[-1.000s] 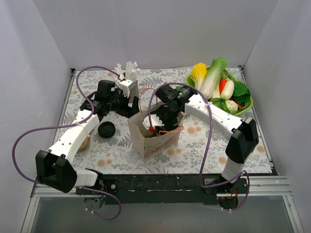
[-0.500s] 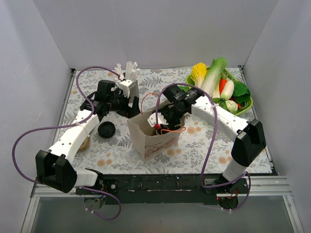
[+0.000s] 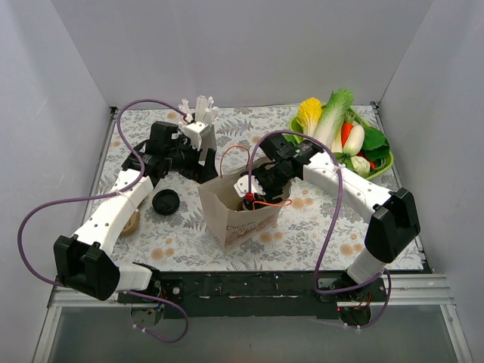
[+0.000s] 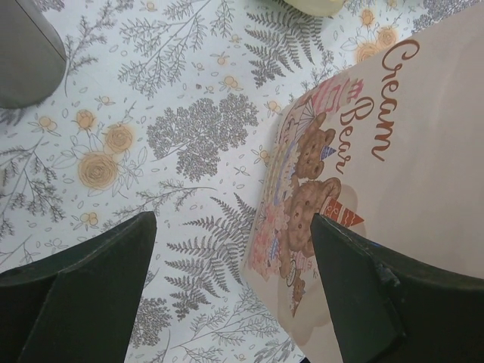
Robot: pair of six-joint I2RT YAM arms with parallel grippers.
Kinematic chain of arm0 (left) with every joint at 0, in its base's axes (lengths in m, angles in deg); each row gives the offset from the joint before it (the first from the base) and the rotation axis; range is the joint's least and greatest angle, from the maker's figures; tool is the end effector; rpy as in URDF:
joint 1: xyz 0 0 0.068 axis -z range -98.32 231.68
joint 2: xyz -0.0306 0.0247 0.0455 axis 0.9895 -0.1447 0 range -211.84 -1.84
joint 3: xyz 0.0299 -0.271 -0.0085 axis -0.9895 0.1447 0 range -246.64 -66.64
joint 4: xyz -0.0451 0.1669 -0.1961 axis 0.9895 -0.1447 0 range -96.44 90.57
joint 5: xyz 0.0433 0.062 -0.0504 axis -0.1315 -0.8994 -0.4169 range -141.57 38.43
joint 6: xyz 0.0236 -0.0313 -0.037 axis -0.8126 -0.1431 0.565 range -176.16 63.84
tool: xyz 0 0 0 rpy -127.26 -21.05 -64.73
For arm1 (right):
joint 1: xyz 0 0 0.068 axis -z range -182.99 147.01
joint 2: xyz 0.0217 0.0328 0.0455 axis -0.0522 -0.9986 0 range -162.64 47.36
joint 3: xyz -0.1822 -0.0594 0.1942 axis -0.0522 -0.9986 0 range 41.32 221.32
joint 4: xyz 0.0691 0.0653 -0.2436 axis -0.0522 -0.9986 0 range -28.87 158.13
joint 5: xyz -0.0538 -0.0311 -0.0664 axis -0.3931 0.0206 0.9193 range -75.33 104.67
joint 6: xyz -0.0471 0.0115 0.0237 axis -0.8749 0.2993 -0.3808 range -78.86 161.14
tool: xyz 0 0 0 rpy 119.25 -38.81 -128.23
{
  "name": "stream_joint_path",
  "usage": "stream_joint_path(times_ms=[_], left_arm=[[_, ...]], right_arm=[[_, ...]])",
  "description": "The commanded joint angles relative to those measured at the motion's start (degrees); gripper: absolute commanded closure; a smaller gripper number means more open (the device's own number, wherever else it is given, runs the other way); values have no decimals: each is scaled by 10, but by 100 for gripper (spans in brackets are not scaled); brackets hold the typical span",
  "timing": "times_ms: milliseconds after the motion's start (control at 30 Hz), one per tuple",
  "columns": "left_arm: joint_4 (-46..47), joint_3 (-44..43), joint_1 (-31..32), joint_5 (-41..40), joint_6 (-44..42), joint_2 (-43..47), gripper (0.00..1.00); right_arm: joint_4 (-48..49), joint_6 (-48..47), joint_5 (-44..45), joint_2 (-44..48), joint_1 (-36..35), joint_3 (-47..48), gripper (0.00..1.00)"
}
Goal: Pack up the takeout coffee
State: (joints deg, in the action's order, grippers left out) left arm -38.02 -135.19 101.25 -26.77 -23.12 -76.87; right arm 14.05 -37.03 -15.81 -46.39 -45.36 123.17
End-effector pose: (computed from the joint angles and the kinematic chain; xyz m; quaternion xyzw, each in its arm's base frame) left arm 0.2561 -0.1069 0.3252 -0.0244 0.9059 -0.3433 0.2467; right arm 0.2331 0.2371 0.2894 -0.8466 0.4205 0.1830 0.2700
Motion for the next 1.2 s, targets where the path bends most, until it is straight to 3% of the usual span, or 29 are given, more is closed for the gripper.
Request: stream_joint_path(times_ms=[0,267,533,633,700,833,1167], left_arm=[[5,-36,-1,-15,-10,21,16],[8,-47,-5,-18,-24,30,16],[9,-41,-5,1,-9,47,15],[10,-40,-5,2,-9,49,15],[13,-43,-5,3,-10,48,15],[15,-42,-5,13,-10,47,15],[25,-33,-5,21,-5,53,15]], right_arm=[[-69,28,34,-22,6,-22,92],[-66,48,36,7,6,-20,51],[-55,83,46,15,5,21,39],[-55,91,46,16,4,31,18],[-58,97,45,16,1,40,11],[-59,107,46,21,-4,52,6],[-56,127,51,31,-6,79,4]])
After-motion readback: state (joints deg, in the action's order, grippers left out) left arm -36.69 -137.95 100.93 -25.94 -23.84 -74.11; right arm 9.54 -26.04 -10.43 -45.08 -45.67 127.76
